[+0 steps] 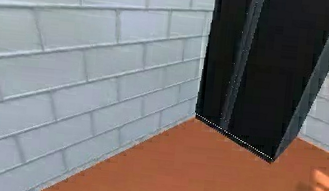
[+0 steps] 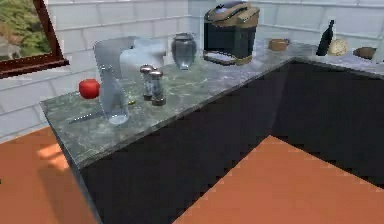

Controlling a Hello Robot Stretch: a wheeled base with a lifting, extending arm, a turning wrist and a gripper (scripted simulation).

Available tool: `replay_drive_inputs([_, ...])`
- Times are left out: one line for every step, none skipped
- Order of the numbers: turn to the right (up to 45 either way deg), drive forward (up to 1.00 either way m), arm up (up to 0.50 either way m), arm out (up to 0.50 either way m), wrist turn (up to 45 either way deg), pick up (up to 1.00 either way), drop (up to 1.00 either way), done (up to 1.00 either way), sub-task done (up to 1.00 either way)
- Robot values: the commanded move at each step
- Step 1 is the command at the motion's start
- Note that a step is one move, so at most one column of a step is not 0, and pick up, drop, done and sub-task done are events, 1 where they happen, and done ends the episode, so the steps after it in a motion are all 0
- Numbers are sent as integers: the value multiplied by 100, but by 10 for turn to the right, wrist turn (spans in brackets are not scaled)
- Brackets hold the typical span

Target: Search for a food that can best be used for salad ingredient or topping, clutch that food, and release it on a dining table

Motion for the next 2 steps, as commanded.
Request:
replay_drive_inputs([-240,0,0,0,0,0,0,0,0])
replay_drive_inputs([450,0,0,0,0,0,0,0,0])
